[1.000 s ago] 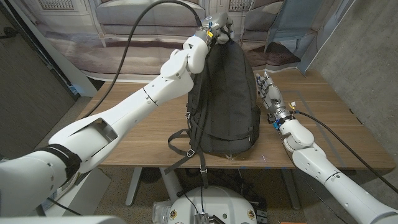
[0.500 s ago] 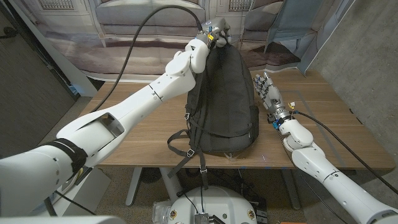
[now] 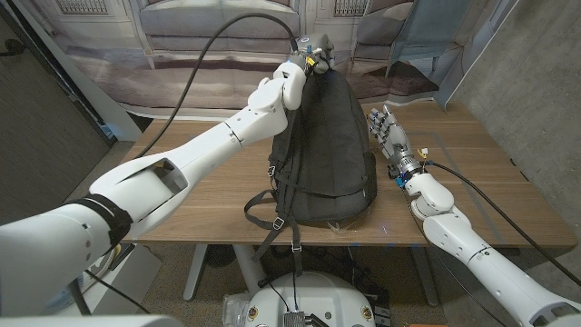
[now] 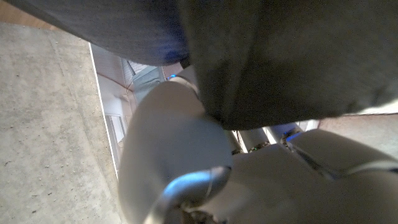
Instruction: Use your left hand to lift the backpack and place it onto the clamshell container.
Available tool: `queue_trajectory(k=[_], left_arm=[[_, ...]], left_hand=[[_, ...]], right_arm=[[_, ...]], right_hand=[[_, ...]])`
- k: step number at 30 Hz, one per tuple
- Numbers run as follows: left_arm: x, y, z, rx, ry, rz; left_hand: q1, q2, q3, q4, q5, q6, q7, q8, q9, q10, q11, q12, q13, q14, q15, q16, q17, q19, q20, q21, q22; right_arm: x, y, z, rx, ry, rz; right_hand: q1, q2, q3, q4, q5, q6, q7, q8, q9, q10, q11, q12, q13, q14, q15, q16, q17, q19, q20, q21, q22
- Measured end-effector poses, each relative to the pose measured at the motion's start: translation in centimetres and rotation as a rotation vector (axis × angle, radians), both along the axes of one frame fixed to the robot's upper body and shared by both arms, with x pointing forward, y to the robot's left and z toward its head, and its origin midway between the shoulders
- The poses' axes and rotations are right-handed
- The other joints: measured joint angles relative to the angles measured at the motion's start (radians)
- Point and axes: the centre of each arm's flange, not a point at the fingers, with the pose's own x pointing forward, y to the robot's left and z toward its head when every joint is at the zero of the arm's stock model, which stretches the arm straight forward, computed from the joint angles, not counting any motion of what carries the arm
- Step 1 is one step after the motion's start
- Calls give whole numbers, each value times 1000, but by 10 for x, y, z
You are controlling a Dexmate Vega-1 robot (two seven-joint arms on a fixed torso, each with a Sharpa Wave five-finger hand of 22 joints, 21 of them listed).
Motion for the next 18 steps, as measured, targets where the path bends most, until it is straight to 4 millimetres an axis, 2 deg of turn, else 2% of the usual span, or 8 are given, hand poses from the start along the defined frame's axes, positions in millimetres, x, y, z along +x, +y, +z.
queue_trajectory(k=[18], left_arm=[[26,-14,-12,61,11,45]], left_hand=[[-2,3,-22,-3,0,0,-7,8,-5,0,0,-11,3,-3,-6,-6,-5,-23,2,-12,1]], right_arm=[[2,-1,-2,8,-2,2]], right_hand=[[0,0,0,0,0,0,0,0,0,0,0,0,0,0,0,0,0,4,-4,0,0]])
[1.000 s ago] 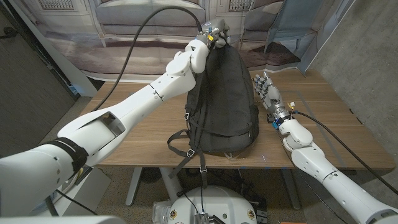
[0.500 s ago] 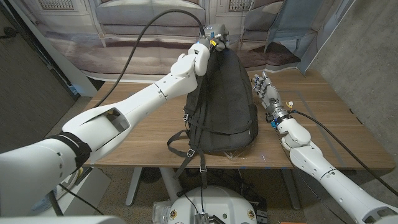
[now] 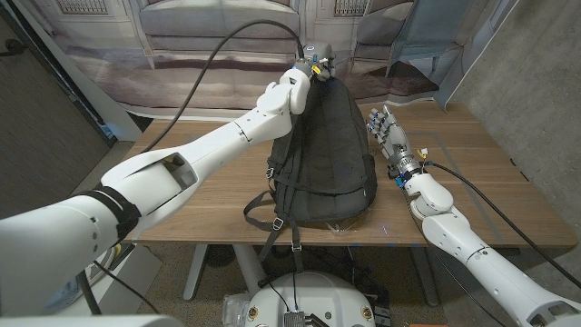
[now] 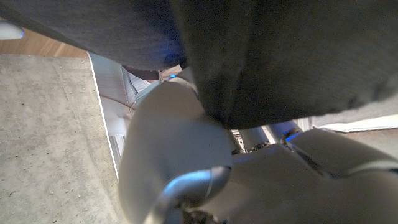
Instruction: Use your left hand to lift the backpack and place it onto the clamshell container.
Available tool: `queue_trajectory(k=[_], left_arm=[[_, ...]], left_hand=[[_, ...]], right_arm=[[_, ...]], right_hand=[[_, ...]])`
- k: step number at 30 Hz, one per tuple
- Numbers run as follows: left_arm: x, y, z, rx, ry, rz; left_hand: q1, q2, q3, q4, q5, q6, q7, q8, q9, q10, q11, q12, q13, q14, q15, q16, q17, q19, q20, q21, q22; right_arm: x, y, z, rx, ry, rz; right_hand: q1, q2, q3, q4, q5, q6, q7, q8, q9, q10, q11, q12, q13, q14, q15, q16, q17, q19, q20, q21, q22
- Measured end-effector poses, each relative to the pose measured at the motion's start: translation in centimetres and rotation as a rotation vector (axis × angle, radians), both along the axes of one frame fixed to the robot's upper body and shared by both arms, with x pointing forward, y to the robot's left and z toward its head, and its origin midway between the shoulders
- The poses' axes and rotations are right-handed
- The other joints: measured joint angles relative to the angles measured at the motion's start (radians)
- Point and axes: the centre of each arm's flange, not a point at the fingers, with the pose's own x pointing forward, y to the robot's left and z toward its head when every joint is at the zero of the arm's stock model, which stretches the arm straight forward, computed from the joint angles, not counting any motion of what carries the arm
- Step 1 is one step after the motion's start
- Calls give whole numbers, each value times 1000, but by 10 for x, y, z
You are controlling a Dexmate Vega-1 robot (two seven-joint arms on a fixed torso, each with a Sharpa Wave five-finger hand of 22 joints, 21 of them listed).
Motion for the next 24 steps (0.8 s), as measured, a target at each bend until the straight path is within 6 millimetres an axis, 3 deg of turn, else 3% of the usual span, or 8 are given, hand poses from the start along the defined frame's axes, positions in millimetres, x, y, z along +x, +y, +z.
queue_trajectory(k=[24], left_arm=[[33,-10,-14,19,40,42]], left_hand=[[12,19,-33,0,0,-6,-5,8,0,0,0,-9,3,-12,-1,-8,3,-23,2,-14,0]], right_arm=[[0,-6,-5,13,1,-4]], right_hand=[[0,0,0,0,0,0,0,0,0,0,0,0,0,0,0,0,4,0,0,0,0]])
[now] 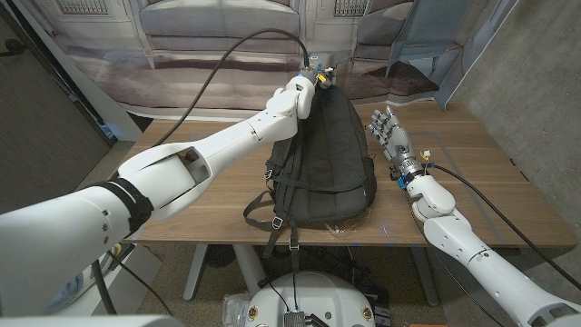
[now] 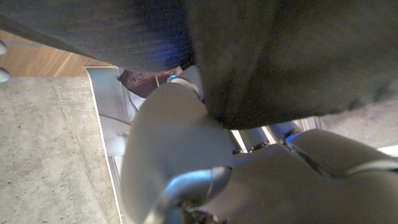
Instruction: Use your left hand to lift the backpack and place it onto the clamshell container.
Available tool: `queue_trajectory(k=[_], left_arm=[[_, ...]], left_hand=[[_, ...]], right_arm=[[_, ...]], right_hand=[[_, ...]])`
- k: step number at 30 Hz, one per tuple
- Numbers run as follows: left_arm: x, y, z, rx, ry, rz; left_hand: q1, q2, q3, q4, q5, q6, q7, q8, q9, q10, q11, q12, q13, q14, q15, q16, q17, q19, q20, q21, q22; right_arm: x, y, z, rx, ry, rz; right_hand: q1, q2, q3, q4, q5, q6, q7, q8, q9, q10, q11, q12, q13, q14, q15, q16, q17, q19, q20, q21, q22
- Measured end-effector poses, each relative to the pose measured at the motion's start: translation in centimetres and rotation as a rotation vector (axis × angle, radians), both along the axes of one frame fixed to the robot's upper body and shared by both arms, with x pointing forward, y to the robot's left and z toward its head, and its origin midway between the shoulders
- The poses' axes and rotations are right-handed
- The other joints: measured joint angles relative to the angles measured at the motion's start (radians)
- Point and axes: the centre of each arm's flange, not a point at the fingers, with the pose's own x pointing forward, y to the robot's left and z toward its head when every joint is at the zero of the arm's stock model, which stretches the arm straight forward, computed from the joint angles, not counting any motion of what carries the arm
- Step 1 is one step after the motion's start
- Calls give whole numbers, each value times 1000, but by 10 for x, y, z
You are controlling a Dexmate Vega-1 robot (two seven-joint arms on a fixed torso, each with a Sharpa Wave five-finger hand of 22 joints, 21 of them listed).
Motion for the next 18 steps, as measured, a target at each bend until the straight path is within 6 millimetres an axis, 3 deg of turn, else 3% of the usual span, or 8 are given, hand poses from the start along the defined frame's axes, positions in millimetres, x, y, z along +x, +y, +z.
queue_trajectory(k=[15,18], left_arm=[[31,0,-7,-17,41,29],[35,0,-8,-16,45,34]], left_hand=[[7,13,-9,0,0,-10,-1,8,-9,-5,2,-28,-25,-27,11,-12,0,-31,2,-25,-2],[5,21,-19,4,0,-22,5,-7,-27,-18,3,-51,-48,-40,15,-19,-9,-56,1,-45,-3]], right_arm=[[3,-2,-2,6,6,-4],[4,-2,-2,7,7,-4]], right_hand=[[0,0,0,0,0,0,0,0,0,0,0,0,0,0,0,0,2,0,0,0,0],[0,0,0,0,0,0,0,0,0,0,0,0,0,0,0,0,2,4,4,0,0]])
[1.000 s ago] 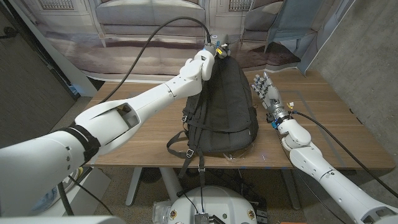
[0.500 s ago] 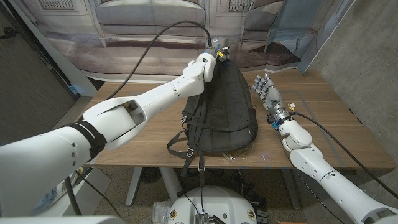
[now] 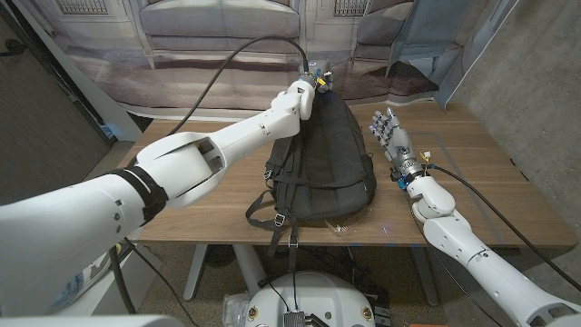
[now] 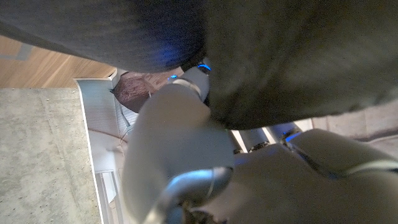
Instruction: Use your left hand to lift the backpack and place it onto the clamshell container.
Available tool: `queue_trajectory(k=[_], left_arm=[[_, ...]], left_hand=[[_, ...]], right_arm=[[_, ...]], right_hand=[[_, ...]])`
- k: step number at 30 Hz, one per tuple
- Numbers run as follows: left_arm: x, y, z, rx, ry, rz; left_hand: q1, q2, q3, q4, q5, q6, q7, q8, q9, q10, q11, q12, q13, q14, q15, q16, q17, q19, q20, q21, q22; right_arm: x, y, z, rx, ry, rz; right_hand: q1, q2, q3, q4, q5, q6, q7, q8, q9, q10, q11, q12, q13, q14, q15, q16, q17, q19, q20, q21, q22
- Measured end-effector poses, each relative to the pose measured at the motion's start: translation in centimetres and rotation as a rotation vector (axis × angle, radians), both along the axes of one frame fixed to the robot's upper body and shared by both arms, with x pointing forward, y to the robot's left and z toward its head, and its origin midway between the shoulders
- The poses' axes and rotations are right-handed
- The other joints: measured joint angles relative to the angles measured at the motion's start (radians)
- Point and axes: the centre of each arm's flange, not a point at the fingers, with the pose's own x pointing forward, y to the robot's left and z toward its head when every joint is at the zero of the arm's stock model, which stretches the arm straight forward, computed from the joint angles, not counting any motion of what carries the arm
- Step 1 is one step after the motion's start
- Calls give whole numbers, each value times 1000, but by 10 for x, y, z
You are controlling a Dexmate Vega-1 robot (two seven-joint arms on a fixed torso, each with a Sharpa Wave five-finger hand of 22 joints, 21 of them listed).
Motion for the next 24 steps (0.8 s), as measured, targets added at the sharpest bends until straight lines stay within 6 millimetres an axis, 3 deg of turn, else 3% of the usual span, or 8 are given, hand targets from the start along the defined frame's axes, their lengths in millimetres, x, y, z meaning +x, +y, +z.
queue_trajectory(k=[7,13,24], left_arm=[[3,-1,0,3,0,-1],[4,-1,1,6,-1,-1],[4,-4,1,22,1,-4]], left_hand=[[-16,37,-28,12,0,-61,-1,-44,-62,-44,1,-80,-76,-47,14,-26,-51,-80,1,-57,0],[-39,60,-40,16,0,-113,2,-83,-116,-81,2,-152,-144,-123,37,-43,-90,-130,28,-107,0],[-97,45,-35,29,0,-185,6,-145,-183,-132,-2,-231,-216,-224,62,-62,-194,-221,69,-175,0]], right_arm=[[2,-1,2,3,0,0],[3,-2,3,1,-2,1],[5,-3,5,-3,-3,4]], right_hand=[[5,5,-3,-3,0,0,0,0,0,0,0,0,0,0,0,0,0,0,0,0,0],[5,5,-4,-4,0,0,0,0,0,0,0,0,0,0,0,0,0,0,0,0,0],[5,5,-4,-4,0,0,0,0,0,0,0,0,0,0,0,0,0,0,0,0,0]])
